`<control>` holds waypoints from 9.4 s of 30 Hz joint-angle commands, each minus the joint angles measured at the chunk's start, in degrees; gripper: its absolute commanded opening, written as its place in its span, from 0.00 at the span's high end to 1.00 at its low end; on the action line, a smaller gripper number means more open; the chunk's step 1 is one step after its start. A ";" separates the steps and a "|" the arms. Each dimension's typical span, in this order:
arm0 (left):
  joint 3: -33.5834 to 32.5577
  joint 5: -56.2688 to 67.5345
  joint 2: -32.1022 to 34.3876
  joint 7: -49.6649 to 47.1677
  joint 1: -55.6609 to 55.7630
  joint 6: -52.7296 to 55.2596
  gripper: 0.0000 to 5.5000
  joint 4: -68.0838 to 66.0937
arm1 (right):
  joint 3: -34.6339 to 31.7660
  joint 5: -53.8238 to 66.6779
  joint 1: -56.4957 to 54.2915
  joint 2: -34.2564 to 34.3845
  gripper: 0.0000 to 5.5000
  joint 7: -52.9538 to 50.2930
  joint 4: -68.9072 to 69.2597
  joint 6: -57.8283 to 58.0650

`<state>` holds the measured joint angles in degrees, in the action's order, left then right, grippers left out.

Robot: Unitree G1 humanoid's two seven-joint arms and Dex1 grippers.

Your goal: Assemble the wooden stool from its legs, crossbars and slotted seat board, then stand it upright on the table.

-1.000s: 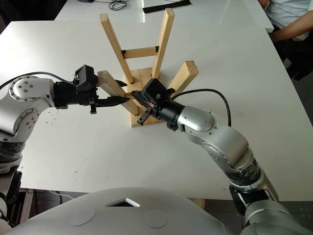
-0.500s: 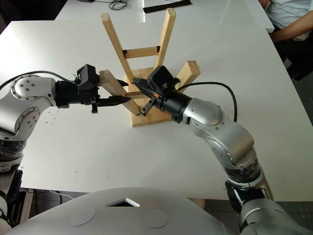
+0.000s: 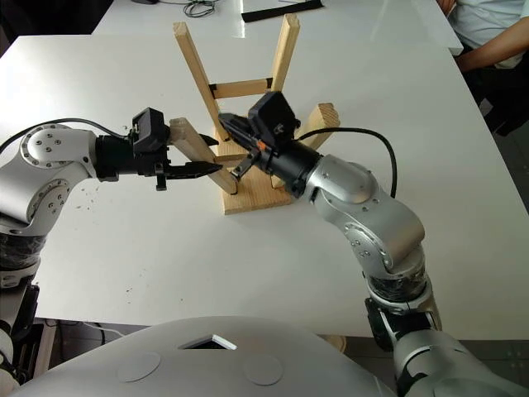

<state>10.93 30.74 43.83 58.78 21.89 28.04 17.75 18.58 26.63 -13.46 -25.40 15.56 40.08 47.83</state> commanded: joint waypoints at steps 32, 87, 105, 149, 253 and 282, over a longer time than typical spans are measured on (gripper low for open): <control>2.40 -5.39 6.76 6.69 -3.89 -1.76 0.63 -6.12 | -44.66 25.81 -12.06 -9.83 1.00 2.94 -16.74 -5.09; -3.95 2.81 5.85 9.00 -13.29 -12.45 0.63 -5.00 | -26.14 26.81 3.73 -11.30 1.00 11.01 -8.99 -5.11; -13.63 10.07 2.99 7.69 -16.98 -5.95 0.56 2.50 | -33.15 44.56 -2.71 -9.14 1.00 14.46 -10.13 -4.39; -34.30 41.15 -14.47 -56.26 1.66 -1.44 0.31 22.05 | -29.47 57.39 -14.91 -4.45 1.00 6.17 -5.21 -5.91; -10.84 9.93 -17.00 -26.33 -31.71 -0.20 1.00 10.51 | -9.37 -0.79 -5.94 -10.23 1.00 53.87 -39.64 -28.94; -18.49 -3.00 -19.03 -23.07 -44.84 -11.41 1.00 -1.80 | -16.06 -1.62 30.08 -20.91 1.00 44.91 -26.41 -26.48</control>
<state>-8.38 27.67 25.92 36.69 -22.31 15.46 14.67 2.90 24.80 18.15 -47.77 61.28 12.91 21.85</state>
